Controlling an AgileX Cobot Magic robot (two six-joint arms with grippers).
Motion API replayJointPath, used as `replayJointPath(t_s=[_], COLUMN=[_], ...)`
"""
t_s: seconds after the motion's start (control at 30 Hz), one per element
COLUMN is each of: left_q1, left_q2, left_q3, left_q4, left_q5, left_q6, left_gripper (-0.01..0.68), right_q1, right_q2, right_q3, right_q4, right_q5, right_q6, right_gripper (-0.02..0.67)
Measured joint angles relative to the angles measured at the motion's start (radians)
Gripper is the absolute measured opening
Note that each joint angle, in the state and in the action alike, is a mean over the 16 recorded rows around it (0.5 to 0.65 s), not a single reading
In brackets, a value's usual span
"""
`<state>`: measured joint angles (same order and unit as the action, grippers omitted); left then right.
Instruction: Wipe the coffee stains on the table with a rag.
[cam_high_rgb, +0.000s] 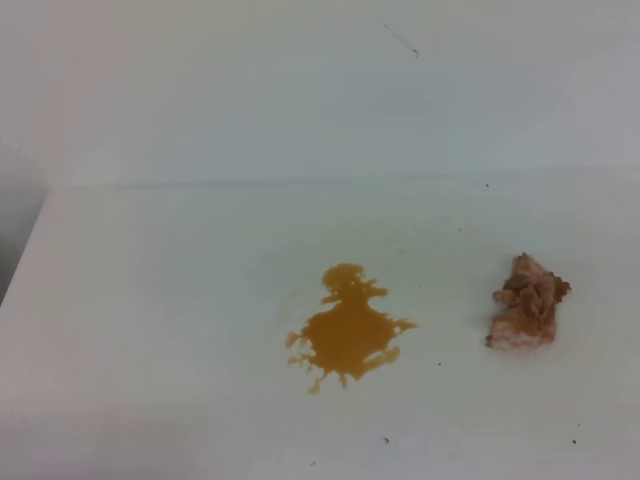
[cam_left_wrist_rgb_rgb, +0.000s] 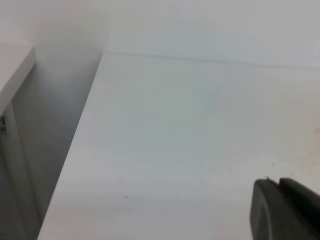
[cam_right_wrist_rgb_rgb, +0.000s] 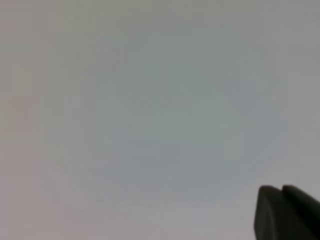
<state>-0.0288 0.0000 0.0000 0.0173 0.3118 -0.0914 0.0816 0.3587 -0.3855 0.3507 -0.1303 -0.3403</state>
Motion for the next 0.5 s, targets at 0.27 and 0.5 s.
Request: replayJointPath(t_s=[0.27, 0.5], left_q1=[0.0, 0.0], left_q2=[0.0, 0.0], left_q3=[0.0, 0.0], left_q4=[0.0, 0.0], left_q5=[0.0, 0.0], left_q6=[0.0, 0.0], left_gripper=[-0.003, -0.003], right_q1=[0.001, 0.003], right_q2=[0.332, 0.536], right_q3=[-0.21, -0.314], right_q4=[0.11, 0.243], right_q5=[0.2, 0.312], right_q6=[-0.062, -0.17], right_gripper=[-0.003, -0.003])
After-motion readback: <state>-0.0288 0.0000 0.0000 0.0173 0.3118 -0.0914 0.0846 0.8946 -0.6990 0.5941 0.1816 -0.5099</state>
